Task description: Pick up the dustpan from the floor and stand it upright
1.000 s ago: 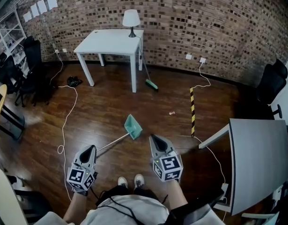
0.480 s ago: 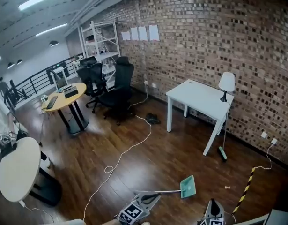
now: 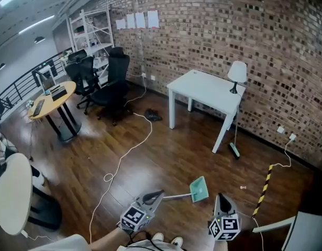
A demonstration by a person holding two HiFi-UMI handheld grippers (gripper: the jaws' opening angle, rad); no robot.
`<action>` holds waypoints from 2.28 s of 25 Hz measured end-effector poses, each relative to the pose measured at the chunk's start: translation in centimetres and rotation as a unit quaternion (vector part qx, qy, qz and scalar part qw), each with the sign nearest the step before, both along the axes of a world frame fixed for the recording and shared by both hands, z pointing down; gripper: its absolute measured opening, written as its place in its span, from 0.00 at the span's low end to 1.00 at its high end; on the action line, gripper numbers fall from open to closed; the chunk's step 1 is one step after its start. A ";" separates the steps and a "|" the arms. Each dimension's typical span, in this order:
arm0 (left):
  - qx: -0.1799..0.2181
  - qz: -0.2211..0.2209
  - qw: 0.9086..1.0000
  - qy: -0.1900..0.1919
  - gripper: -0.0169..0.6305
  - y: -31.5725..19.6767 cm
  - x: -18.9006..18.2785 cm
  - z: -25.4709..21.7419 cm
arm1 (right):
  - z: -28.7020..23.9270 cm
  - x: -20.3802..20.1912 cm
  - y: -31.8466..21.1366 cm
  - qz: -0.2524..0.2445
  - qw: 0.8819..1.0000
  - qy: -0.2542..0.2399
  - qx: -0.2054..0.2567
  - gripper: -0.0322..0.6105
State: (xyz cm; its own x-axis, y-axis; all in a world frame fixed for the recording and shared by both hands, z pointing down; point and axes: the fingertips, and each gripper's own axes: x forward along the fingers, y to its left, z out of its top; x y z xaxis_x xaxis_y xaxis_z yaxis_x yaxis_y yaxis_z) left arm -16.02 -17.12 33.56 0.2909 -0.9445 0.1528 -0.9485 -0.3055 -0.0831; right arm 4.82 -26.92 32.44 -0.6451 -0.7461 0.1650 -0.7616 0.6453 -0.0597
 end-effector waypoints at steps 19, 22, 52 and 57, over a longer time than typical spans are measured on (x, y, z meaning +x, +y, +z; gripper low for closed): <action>0.023 0.026 0.999 0.005 0.04 -4.2 0.7 -0.8 | -0.7 -0.7 -0.8 0.004 1.000 0.013 0.005 0.02; 0.021 0.031 0.999 0.005 0.04 -4.4 0.9 -0.6 | -0.5 -0.6 -0.9 0.005 1.000 0.015 0.003 0.02; -0.302 -0.108 0.885 0.336 0.31 -6.5 -5.2 28.2 | 18.3 -8.8 -8.9 -0.153 0.962 0.209 -0.090 0.28; -0.337 -0.126 0.861 0.360 0.37 -9.7 -5.1 37.5 | 26.3 -8.6 -14.1 -0.172 0.952 0.226 -0.116 0.36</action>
